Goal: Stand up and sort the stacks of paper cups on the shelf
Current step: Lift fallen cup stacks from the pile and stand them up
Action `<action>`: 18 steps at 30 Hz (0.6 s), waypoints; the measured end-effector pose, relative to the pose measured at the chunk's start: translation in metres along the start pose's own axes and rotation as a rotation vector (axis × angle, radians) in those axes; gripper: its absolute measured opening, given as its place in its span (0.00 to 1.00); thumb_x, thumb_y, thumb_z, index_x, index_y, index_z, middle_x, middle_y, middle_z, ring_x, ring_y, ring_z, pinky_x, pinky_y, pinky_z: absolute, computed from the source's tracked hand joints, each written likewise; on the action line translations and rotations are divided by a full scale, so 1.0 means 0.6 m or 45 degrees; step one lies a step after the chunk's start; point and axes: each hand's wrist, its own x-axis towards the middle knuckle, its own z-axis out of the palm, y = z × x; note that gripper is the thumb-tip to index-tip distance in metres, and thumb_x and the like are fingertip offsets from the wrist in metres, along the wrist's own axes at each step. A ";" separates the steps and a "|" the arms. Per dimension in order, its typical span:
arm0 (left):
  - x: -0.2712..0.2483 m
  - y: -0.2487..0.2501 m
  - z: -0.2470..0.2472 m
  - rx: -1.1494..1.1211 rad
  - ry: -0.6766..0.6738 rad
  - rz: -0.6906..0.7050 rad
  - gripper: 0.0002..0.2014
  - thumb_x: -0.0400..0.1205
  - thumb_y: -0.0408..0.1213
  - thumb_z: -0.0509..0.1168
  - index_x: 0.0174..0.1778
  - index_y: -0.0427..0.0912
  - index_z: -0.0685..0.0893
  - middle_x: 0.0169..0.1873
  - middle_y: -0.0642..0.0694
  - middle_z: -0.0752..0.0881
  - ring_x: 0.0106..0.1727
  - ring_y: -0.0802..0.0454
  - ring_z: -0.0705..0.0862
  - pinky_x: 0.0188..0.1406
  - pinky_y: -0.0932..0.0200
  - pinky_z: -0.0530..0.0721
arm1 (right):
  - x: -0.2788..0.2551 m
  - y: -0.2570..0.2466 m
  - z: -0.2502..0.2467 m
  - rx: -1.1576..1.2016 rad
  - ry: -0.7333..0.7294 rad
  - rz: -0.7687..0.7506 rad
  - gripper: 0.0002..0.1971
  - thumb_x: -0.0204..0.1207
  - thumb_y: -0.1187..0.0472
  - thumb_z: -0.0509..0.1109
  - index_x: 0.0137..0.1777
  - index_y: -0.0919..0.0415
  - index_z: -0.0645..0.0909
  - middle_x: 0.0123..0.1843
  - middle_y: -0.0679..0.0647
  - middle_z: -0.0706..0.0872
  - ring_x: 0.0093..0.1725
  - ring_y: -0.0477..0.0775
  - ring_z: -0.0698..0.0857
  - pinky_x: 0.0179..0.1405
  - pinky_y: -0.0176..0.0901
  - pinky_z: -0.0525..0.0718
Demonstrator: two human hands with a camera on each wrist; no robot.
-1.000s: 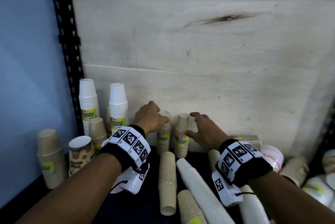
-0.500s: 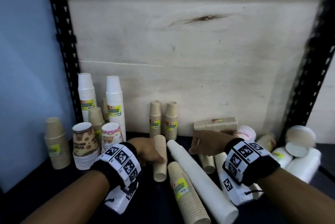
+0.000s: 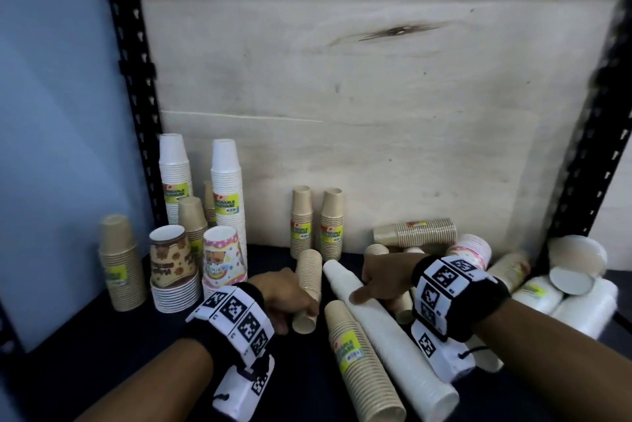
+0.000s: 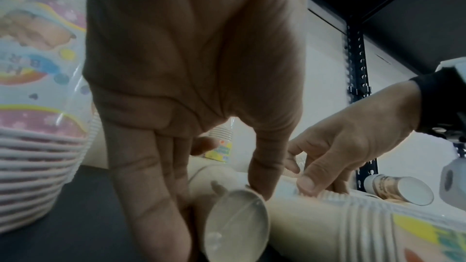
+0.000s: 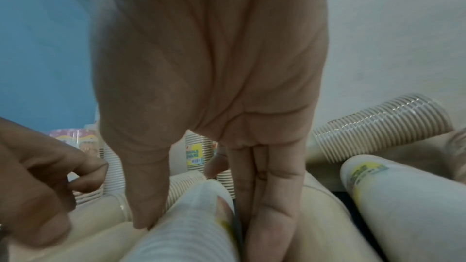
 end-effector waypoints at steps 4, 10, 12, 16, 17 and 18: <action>-0.008 -0.012 -0.029 -0.026 0.171 -0.003 0.35 0.73 0.46 0.71 0.68 0.35 0.62 0.47 0.36 0.87 0.36 0.41 0.89 0.45 0.43 0.91 | 0.006 -0.016 -0.001 -0.010 -0.020 0.031 0.25 0.75 0.36 0.69 0.49 0.62 0.78 0.36 0.54 0.88 0.35 0.53 0.86 0.49 0.47 0.86; -0.026 -0.021 -0.092 0.069 0.386 0.043 0.28 0.76 0.45 0.67 0.66 0.31 0.68 0.43 0.43 0.89 0.40 0.43 0.90 0.36 0.52 0.90 | -0.014 -0.029 -0.019 0.026 0.095 0.036 0.22 0.73 0.46 0.77 0.56 0.56 0.72 0.65 0.63 0.85 0.61 0.65 0.85 0.53 0.51 0.82; -0.035 -0.016 -0.107 0.209 0.505 0.069 0.30 0.79 0.48 0.65 0.70 0.31 0.65 0.47 0.44 0.82 0.42 0.47 0.85 0.27 0.60 0.81 | -0.015 -0.025 -0.031 0.073 0.119 0.080 0.38 0.71 0.43 0.77 0.70 0.64 0.63 0.62 0.62 0.85 0.57 0.63 0.87 0.50 0.53 0.83; -0.029 0.001 -0.133 0.212 0.581 0.106 0.33 0.80 0.48 0.65 0.73 0.35 0.60 0.54 0.40 0.81 0.38 0.49 0.84 0.21 0.63 0.77 | -0.015 -0.005 -0.064 0.263 0.167 0.099 0.43 0.70 0.43 0.78 0.70 0.65 0.54 0.56 0.65 0.87 0.50 0.65 0.90 0.55 0.60 0.88; -0.027 0.007 -0.138 0.226 0.596 0.108 0.31 0.80 0.48 0.65 0.72 0.35 0.60 0.54 0.39 0.81 0.39 0.49 0.84 0.22 0.62 0.77 | -0.018 -0.001 -0.073 0.370 0.173 0.095 0.42 0.71 0.45 0.78 0.69 0.63 0.53 0.54 0.66 0.87 0.47 0.67 0.90 0.52 0.61 0.89; -0.024 0.012 -0.145 0.255 0.613 0.114 0.30 0.81 0.48 0.65 0.71 0.35 0.61 0.55 0.39 0.81 0.42 0.48 0.84 0.24 0.62 0.77 | -0.022 0.002 -0.081 0.488 0.184 0.072 0.39 0.71 0.48 0.79 0.68 0.61 0.54 0.52 0.66 0.86 0.42 0.67 0.91 0.46 0.60 0.91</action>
